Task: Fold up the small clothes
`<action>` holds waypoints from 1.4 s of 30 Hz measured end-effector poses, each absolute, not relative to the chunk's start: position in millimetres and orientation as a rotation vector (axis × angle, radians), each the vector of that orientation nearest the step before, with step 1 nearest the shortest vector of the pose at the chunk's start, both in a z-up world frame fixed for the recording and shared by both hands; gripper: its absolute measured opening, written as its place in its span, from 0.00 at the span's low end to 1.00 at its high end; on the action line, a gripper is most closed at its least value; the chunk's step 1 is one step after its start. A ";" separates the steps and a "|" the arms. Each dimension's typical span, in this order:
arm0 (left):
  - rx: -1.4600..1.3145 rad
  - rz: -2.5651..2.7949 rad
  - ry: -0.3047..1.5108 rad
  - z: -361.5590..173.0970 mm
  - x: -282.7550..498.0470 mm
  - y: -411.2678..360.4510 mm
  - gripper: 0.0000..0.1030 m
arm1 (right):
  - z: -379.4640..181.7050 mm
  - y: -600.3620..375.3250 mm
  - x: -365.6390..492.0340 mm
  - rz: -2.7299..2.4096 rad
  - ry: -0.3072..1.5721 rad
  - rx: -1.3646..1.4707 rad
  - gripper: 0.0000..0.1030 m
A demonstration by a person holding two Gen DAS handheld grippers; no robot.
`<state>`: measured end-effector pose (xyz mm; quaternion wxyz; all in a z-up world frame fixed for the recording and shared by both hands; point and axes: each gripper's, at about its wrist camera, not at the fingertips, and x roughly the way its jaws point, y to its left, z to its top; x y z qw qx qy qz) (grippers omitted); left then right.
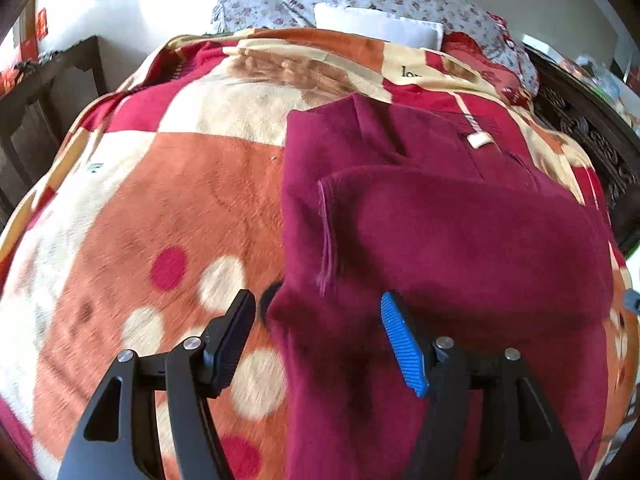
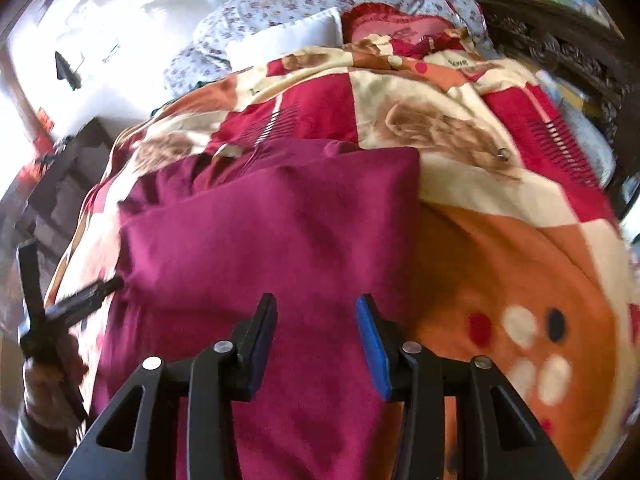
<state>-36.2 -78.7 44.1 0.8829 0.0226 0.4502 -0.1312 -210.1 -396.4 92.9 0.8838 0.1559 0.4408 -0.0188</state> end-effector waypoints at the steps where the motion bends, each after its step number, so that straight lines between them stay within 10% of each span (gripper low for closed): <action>1: 0.053 -0.280 0.930 47.7 -44.7 -75.6 0.63 | 100.3 -395.8 -224.1 -0.037 0.909 0.307 0.58; 18: 0.089 -0.408 0.928 74.2 -189.0 -20.9 0.71 | 89.7 -392.1 -404.4 0.069 0.956 0.379 0.70; 42: -0.181 -0.485 1.136 21.6 -263.6 37.9 0.77 | 5.3 -333.7 -432.2 0.334 1.078 0.588 0.70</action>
